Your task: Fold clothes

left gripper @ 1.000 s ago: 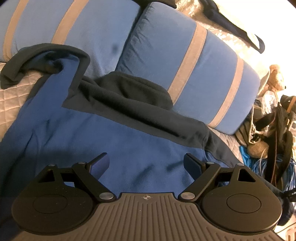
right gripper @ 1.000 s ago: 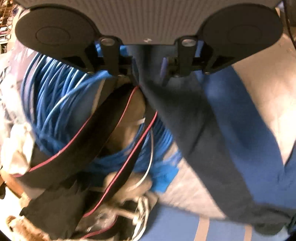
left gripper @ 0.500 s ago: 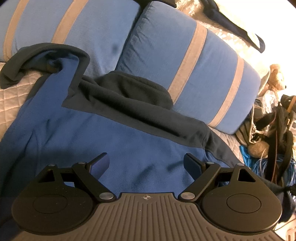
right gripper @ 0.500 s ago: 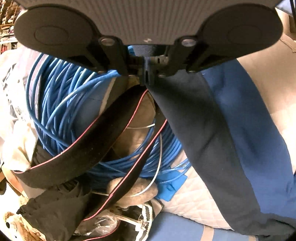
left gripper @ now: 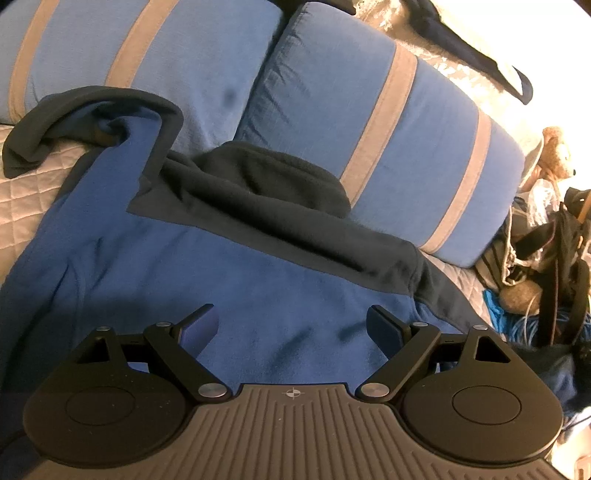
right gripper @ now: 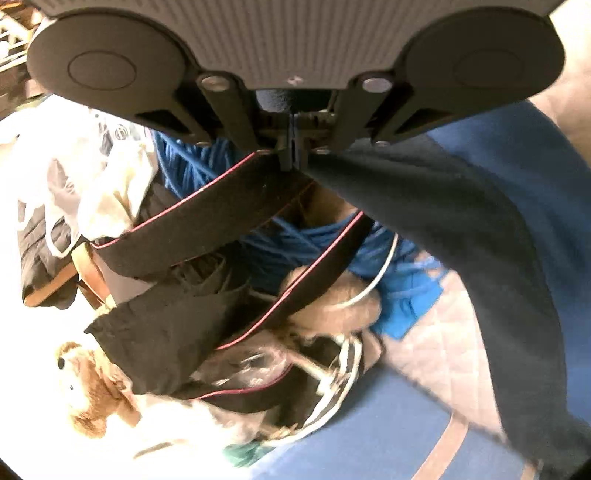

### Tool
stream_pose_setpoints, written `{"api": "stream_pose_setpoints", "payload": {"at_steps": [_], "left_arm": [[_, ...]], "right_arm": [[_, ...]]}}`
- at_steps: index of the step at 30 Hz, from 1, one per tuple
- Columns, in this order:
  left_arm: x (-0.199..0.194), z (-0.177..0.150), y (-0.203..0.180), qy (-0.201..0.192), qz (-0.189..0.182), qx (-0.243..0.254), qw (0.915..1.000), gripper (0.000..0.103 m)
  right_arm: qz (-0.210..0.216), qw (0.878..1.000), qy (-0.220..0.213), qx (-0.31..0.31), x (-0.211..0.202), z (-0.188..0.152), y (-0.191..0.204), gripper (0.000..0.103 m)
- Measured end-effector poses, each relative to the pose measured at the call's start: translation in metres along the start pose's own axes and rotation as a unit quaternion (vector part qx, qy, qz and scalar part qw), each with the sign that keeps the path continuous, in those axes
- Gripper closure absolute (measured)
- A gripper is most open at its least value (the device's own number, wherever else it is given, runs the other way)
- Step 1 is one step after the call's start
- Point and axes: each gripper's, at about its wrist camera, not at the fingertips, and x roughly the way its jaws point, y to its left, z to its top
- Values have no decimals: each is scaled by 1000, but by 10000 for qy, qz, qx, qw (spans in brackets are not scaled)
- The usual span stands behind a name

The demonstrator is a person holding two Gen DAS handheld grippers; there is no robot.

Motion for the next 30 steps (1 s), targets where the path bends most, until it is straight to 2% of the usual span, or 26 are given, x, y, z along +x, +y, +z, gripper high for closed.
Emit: {"api": "stream_pose_setpoints", "payload": {"at_steps": [1,3,5,6,8,12,14,19,24,27,30], "left_arm": [[0,0,0,1,-9,-4,10000,15],[-1,0,0,-3,-17,-3,10000,15],[-1,0,0,-5,-35,-3,10000,15],[-1,0,-1,-10,-45,-3,10000,15],[-2,1,-1,-30,-61,0,10000,15],[-3,0,-1,-41,-79,20,10000,15],[-3,0,-1,-51,-94,23,9999,15],[-8,2,-2,-134,-171,11,9998,15],[-36,12,-1,-226,-256,-139,9993,15],[-68,24,-1,-362,-328,14,9988,15],[-107,41,4,-641,-231,301,9972,15]], "right_arm": [[-34,10000,41,2,2,-2,3,79],[-103,9999,123,7,7,-5,10,69],[-168,9997,56,154,4,-8,12,52],[-199,9995,-30,262,-1,-9,11,47],[-264,9984,-178,466,-13,-11,8,25],[-262,9943,-586,852,-43,-13,5,18],[-220,9917,-762,1013,-56,-15,4,12],[-230,9791,-994,1757,-86,-34,1,8],[368,9621,-1466,2270,-124,-37,19,0],[718,9510,-1755,2441,-149,-22,34,0],[1016,9415,-2093,2439,-168,4,49,0]]}}
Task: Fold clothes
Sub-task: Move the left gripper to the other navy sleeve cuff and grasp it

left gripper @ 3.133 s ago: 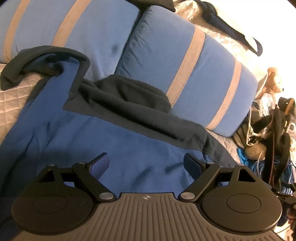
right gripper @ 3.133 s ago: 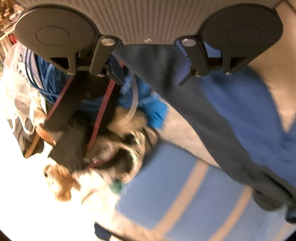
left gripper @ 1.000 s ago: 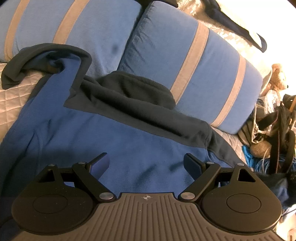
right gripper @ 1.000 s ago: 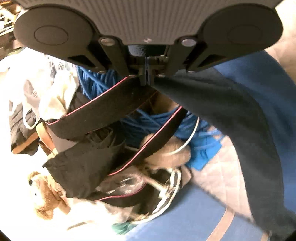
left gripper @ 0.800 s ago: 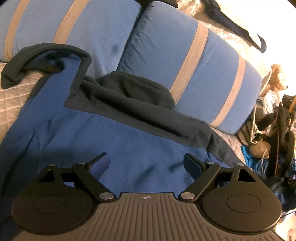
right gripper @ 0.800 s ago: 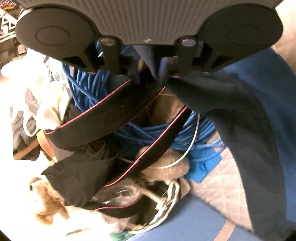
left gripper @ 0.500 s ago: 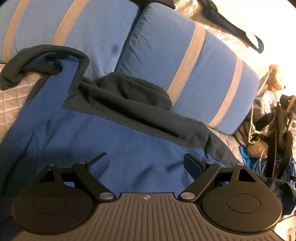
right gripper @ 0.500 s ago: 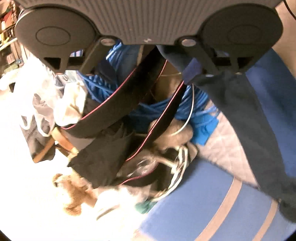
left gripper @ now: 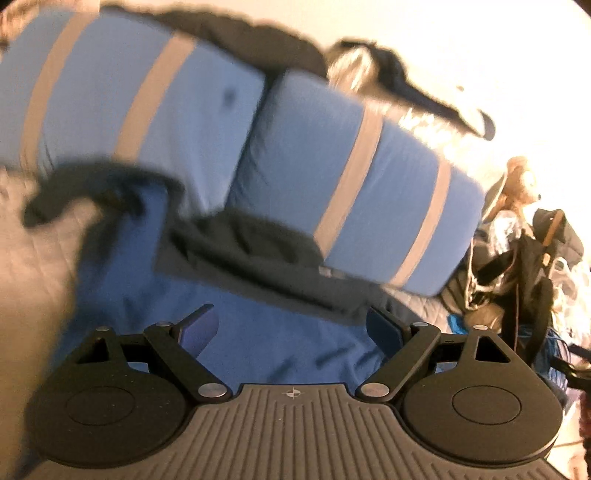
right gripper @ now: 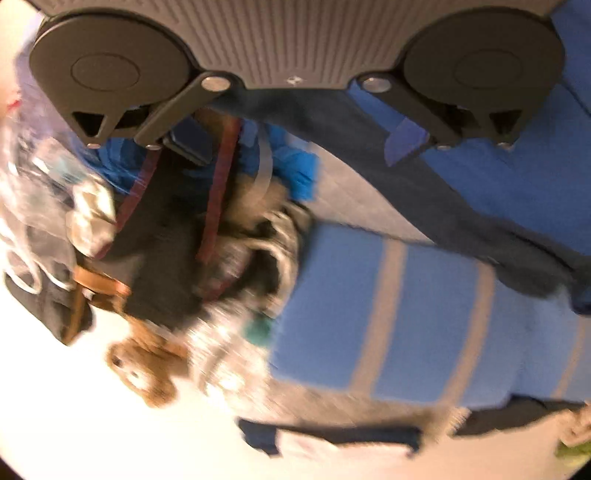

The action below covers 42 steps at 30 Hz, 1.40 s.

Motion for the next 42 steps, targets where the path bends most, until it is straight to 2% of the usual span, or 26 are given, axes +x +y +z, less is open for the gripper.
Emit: {"api": "stream_pose_setpoints", "payload": {"at_steps": [4,8,13,18,23,25,27,30,33,35,37,39,42], "left_arm": [[-42,32,14,-374,302,425,9979,15],[-59,56,36,-581,793,762,9922,15],[-48,69,70,-608,1231,771,9875,15],[-17,70,106,-502,1209,508,9901,15],[15,62,136,-488,1193,133,9916,15],[25,58,149,-504,1188,-36,9916,15],[34,54,165,-566,975,-391,9929,15],[47,51,190,-594,748,-962,9908,15],[59,50,214,-592,672,-1409,9860,15],[66,52,232,-611,647,-1654,9822,15],[72,55,250,-680,596,-1960,9764,15],[79,58,264,-721,621,-2215,9705,15],[91,61,283,-727,769,-2620,9593,15]], "right_arm": [[496,9982,-340,-32,1,30,44,0],[950,9932,-677,18,4,63,83,0],[1291,9878,-867,-111,18,94,139,0],[1571,9849,-672,-266,44,109,211,0],[1660,9859,-139,125,76,109,287,0],[1545,9868,180,456,88,104,317,0],[1458,9852,454,778,97,96,341,0],[1577,9770,760,1216,108,80,375,0],[1730,9728,856,1282,116,61,402,0],[1711,9753,705,1202,121,48,415,0],[1615,9807,614,913,126,37,426,0],[1495,9841,747,604,133,34,435,0],[1642,9814,725,687,134,36,433,0]]}}
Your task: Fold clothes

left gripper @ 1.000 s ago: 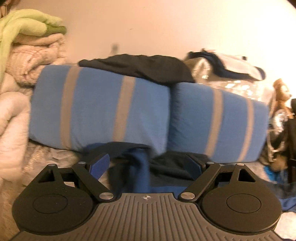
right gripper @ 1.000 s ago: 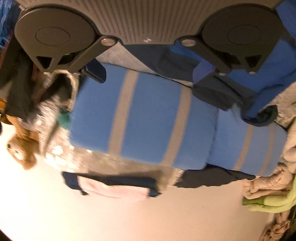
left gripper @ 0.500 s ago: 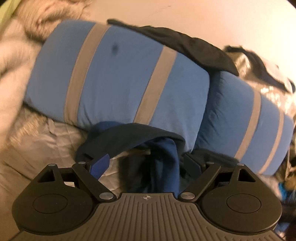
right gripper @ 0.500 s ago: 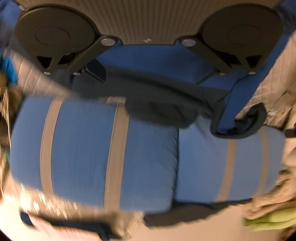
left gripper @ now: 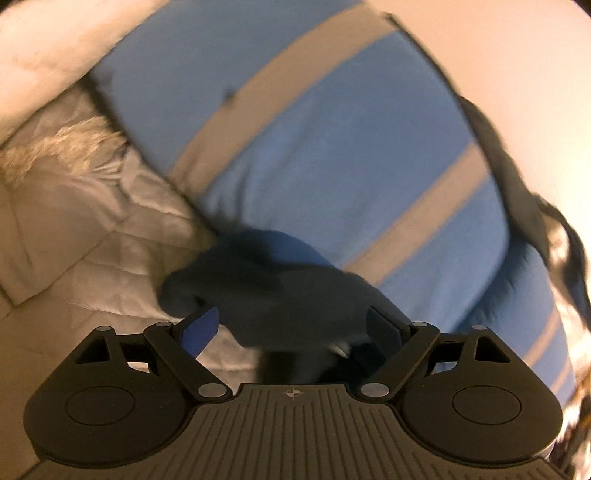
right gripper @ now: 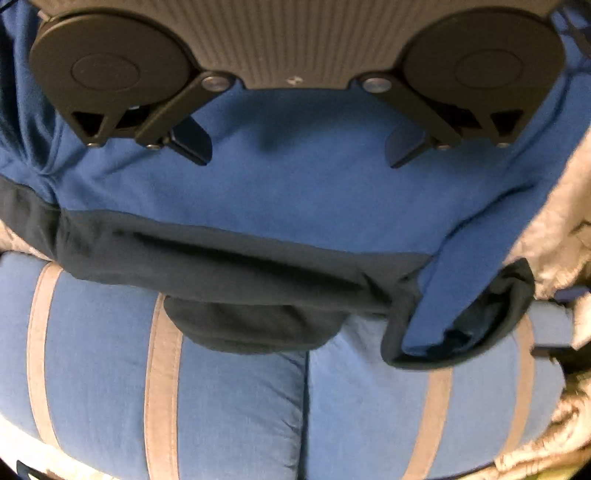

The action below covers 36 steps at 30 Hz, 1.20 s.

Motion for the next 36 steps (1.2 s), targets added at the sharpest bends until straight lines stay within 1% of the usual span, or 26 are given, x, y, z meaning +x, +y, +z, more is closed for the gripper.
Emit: {"api": "stream_pose_setpoints", "payload": {"at_steps": [3,6,7,8,9,10,11,12,14,16,19,23,24,28,31,34,36], "left_arm": [[15,6,14,112,98,-516,9986,16],[28,7,25,173,297,-1036,9940,16],[31,7,28,170,314,-1213,9920,21],[33,7,29,176,261,-1361,9902,48],[36,7,29,182,208,-1509,9882,66],[37,8,28,182,225,-1560,9873,89],[35,9,20,143,332,-1428,9891,91],[32,10,11,65,357,-1228,9918,92],[22,11,-6,2,225,-828,9963,93],[8,9,-22,-52,184,-423,9989,93],[-16,4,-39,-173,224,65,9996,93],[-45,-2,-51,-352,445,578,9967,93],[-53,-3,-52,-392,516,644,9958,93],[-85,-11,-52,-596,820,637,9928,93],[-108,-20,-56,-792,1235,767,9862,93],[-129,-30,-57,-799,1570,661,9821,93],[-142,-35,-54,-751,1677,493,9817,93]], "right_arm": [[121,9999,10,-41,-2,-2,1,0],[177,9997,78,-178,-1,-4,7,0],[224,9995,93,-193,-1,-4,8,0],[279,9994,95,-200,-1,-4,9,0],[317,9992,92,-219,-1,-3,11,0],[334,9991,85,-250,-1,-4,12,0],[350,9990,77,-282,0,-4,12,0],[358,9989,78,-308,0,-4,13,0],[366,9988,97,-312,2,-4,13,0],[403,9987,113,-292,2,-4,12,0],[434,9985,132,-305,3,-4,12,0],[460,9980,122,-423,5,-8,16,0],[487,9977,132,-453,5,-9,17,0],[611,9965,209,-527,7,-15,21,0],[637,9961,253,-549,9,-18,23,0],[674,9956,248,-608,6,-21,23,0],[697,9952,247,-635,5,-22,23,0]]}}
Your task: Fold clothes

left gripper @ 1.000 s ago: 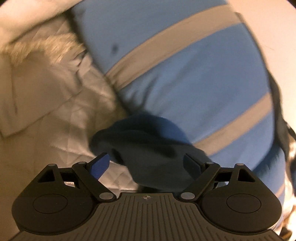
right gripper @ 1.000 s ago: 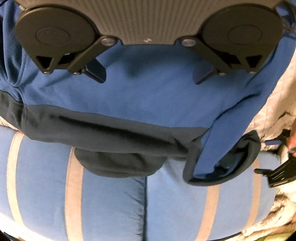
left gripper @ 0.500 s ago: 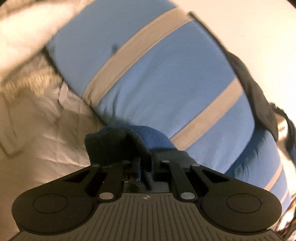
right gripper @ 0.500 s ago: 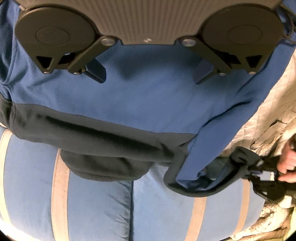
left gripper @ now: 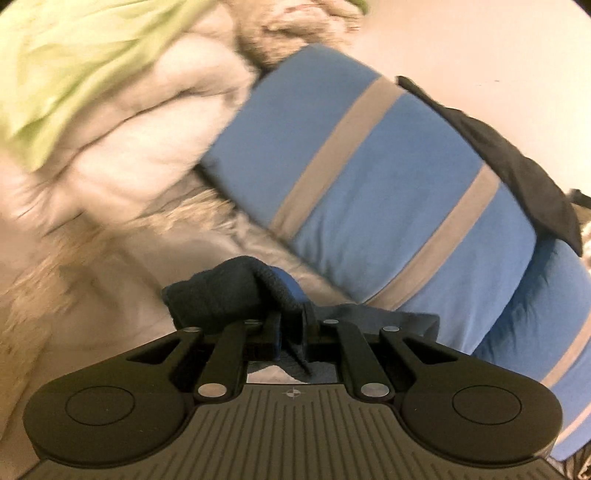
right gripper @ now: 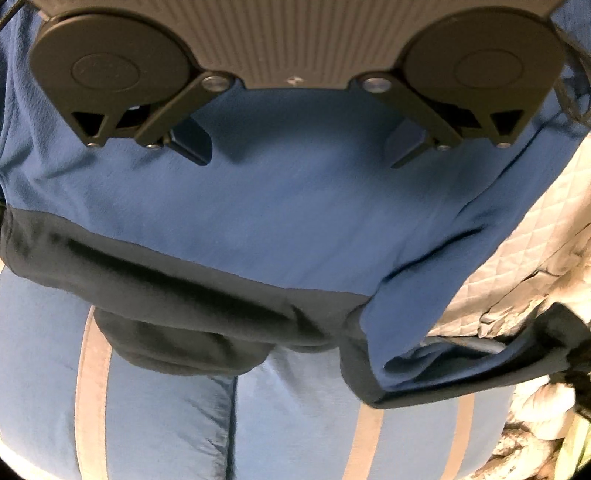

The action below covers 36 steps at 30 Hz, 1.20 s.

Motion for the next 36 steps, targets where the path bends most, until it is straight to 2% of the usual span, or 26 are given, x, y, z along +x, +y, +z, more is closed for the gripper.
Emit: {"api": "stream_pose_setpoints", "payload": {"at_steps": [3,7,12,15,22,24,26,27,29,33,36], "left_arm": [[-17,-9,12,93,55,-199,9997,93],[-45,-16,25,18,280,-263,9993,93],[-62,-18,47,156,73,-368,9992,93],[-52,-18,63,173,104,-412,9989,93],[-2,-7,101,-11,694,-659,9954,92],[12,-1,105,-39,717,-621,9955,84],[21,4,108,-100,724,-613,9954,58],[23,7,109,-168,677,-630,9956,52],[26,11,112,-295,576,-650,9958,32],[18,19,115,-397,340,-577,9970,28],[7,21,122,-372,353,-548,9972,27]], "right_arm": [[-77,10000,31,30,0,-1,-4,0],[-123,9998,79,130,1,-1,-10,0],[-56,9998,60,162,0,2,-11,0],[-2,9998,70,161,-1,2,-11,0],[187,9988,135,434,-5,6,-20,0],[221,9981,124,563,-5,7,-25,0],[246,9974,156,665,-3,8,-28,0],[260,9970,179,706,-3,8,-28,0],[292,9965,218,750,-2,8,-28,0],[432,9969,122,644,-6,9,-25,0],[605,9967,-61,543,-13,11,-21,0]]}}
